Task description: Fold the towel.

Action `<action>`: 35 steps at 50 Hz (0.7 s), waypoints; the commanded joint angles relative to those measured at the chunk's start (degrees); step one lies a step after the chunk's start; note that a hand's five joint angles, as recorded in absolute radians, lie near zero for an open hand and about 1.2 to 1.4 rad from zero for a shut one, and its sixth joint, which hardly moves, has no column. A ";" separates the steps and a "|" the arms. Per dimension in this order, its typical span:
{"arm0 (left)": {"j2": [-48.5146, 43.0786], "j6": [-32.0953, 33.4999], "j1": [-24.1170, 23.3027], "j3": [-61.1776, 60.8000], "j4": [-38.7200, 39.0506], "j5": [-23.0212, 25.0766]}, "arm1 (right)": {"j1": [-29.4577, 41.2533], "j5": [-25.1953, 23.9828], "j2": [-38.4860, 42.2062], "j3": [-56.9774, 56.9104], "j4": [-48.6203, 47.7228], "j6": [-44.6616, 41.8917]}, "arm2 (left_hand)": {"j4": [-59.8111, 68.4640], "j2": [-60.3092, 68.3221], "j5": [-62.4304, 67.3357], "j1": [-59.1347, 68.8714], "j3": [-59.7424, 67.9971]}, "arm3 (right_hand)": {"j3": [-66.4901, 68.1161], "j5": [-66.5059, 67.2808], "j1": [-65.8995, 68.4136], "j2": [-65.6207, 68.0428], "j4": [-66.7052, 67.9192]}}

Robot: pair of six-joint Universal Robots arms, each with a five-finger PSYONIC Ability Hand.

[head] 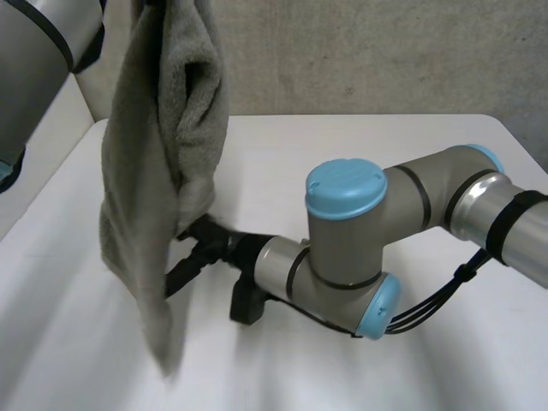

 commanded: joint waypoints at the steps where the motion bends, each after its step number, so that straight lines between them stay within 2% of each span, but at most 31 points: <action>1: -0.75 0.13 -0.13 -2.12 -0.07 0.09 | 1.14 -1.59 -0.14 0.99 -1.21 1.42 | 10.23 10.36 11.30 13.10 10.40 | 44.04 43.53 45.67 43.81 43.65; 2: -0.75 0.13 -0.21 -2.47 0.02 0.09 | 1.14 -1.68 0.03 1.08 -1.21 1.51 | 10.23 10.36 11.30 13.10 10.40 | 61.53 61.02 63.16 61.30 61.14; 3: -0.66 0.21 -0.21 -2.73 0.02 0.09 | 1.05 -1.50 0.12 1.16 -1.12 1.59 | 10.23 10.36 11.30 13.10 10.40 | 66.14 65.63 67.77 65.91 65.75; 9: -0.39 0.21 -0.21 -2.91 -0.16 0.00 | -1.14 -0.53 -1.19 3.27 -1.21 0.89 | 10.23 10.36 11.30 13.10 10.40 | 66.18 65.67 67.81 65.96 65.80; 10: -0.39 0.13 -0.21 -3.00 -0.24 0.00 | -3.93 0.51 -2.59 4.32 -1.38 0.46 | 10.23 10.36 11.30 13.10 10.40 | 66.18 65.67 67.81 65.96 65.80; 11: -0.39 0.13 -0.21 -3.00 -0.24 0.00 | -6.91 2.87 -5.04 5.63 -1.56 -0.68 | 10.23 10.36 11.30 13.10 10.40 | 66.18 65.67 67.81 65.96 65.80; 12: -0.39 0.13 -0.21 -3.00 -0.24 0.00 | -6.94 2.89 -5.06 5.65 -1.56 -0.69 | 10.23 10.36 11.30 13.10 10.40 | 66.18 65.67 67.81 65.96 65.80; 14: -0.22 0.04 -0.13 -4.05 -0.24 0.00 | -12.54 9.98 -10.83 9.14 -3.31 -6.54 | 10.23 10.36 11.30 13.10 10.40 | 66.18 65.67 67.81 65.96 65.80; 15: -0.22 0.04 -0.13 -4.05 -0.24 0.00 | -12.57 10.01 -10.86 9.16 -3.32 -6.58 | 10.23 10.36 11.30 13.10 10.40 | 66.18 65.67 67.81 65.96 65.80; 16: -0.13 0.04 -0.13 -5.10 -0.24 0.00 | -14.66 12.80 -13.65 11.16 -4.10 -11.10 | 10.23 10.36 11.30 13.10 10.40 | 66.18 65.67 67.81 65.96 65.80; 17: -0.13 0.04 -0.13 -5.11 -0.24 0.00 | -14.68 12.82 -13.68 11.18 -4.11 -11.15 | 10.23 10.36 11.30 13.10 10.40 | 66.18 65.67 67.81 65.96 65.80; 19: -0.13 -0.14 -0.04 -7.82 0.02 0.00 | -18.00 17.46 -18.84 15.21 -5.86 -19.72 | 10.23 10.36 11.30 13.10 10.40 | 66.18 65.67 67.81 65.96 65.80; 20: -0.13 -0.14 -0.04 -7.83 0.02 0.00 | -18.02 17.48 -18.86 15.23 -5.87 -19.76 | 10.23 10.36 11.30 13.10 10.40 | 66.18 65.67 67.81 65.96 65.80; 22: -0.22 -0.40 -0.04 -11.33 0.19 0.26 | -19.16 18.62 -22.88 18.72 -7.61 -26.23 | 10.23 10.36 11.30 13.10 10.40 | 66.18 65.67 67.81 65.96 65.80; 30: -2.76 -0.93 -1.09 -21.00 3.79 0.09 | -19.78 17.92 -32.30 21.55 -8.07 -34.16 | 10.23 10.36 11.30 13.10 10.40 | 66.18 65.67 67.81 65.96 65.80; 33: -4.26 -0.93 -1.62 -23.04 5.21 0.09 | -19.86 17.40 -32.66 21.47 -7.01 -35.23 | 10.23 10.36 11.30 13.10 10.40 | 66.18 65.67 67.81 65.96 65.80; 35: -6.71 -0.93 -2.67 -26.27 8.61 0.00 | -21.52 15.56 -32.57 22.25 -2.90 -39.60 | 10.23 10.36 11.30 13.10 10.40 | 66.18 65.67 67.81 65.96 65.80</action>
